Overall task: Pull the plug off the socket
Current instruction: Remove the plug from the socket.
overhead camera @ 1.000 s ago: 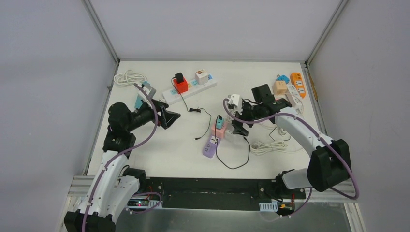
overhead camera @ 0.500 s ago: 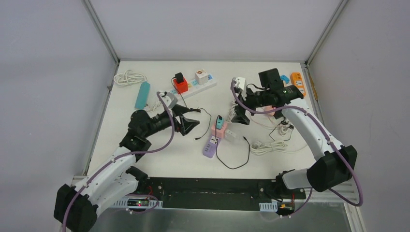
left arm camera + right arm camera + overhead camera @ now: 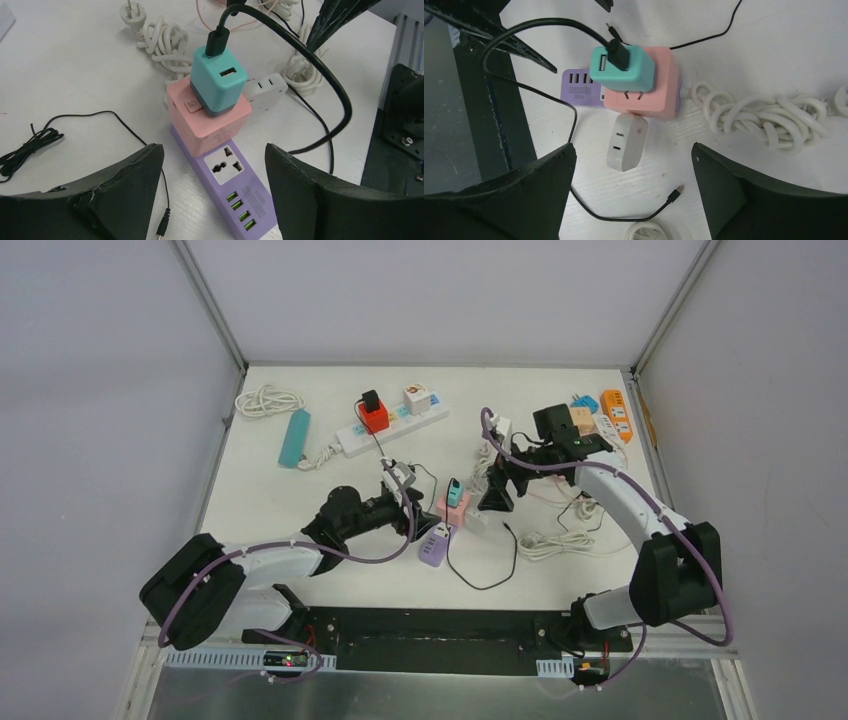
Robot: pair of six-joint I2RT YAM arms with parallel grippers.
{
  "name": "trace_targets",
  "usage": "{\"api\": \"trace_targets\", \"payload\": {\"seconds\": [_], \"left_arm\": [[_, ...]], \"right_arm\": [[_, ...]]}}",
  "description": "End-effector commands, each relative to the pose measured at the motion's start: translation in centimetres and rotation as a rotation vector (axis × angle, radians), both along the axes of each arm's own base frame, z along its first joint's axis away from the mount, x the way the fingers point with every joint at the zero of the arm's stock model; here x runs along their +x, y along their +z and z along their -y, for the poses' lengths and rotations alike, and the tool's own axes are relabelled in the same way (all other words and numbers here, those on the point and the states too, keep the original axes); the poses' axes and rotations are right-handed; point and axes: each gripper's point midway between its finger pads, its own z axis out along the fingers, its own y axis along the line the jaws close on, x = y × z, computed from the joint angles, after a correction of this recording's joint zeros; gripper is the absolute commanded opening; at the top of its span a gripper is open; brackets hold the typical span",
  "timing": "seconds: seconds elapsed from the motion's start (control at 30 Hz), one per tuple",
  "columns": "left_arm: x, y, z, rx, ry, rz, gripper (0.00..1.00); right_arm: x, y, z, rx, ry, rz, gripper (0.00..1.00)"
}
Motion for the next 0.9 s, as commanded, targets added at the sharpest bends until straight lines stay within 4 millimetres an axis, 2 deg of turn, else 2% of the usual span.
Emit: {"api": "trace_targets", "payload": {"seconds": [0.0,0.13,0.37,0.57,0.87], "left_arm": [[1.3,3.2,1.3,-0.147,0.087,0.053,0.74],[1.0,3.4,2.6,-0.158,0.127,0.048,0.74],[0.6,3.7,4.5,-0.133,0.227,0.018,0.73],[1.7,2.9,4.9,-0.064,0.337,0.000,0.67],[2.7,2.3,5.9,-0.009,0.374,-0.007,0.55]], "right_arm": [[1.8,0.9,-0.9,0.093,-0.065,-0.097,0.87],[2.4,0.2,-0.7,0.092,-0.104,-0.155,0.82],[3.4,-0.3,-0.1,0.079,-0.163,-0.179,0.79],[3.6,-0.4,0.1,0.087,-0.174,-0.195,0.77],[3.8,-0.4,0.3,0.090,-0.187,-0.203,0.76]]}}
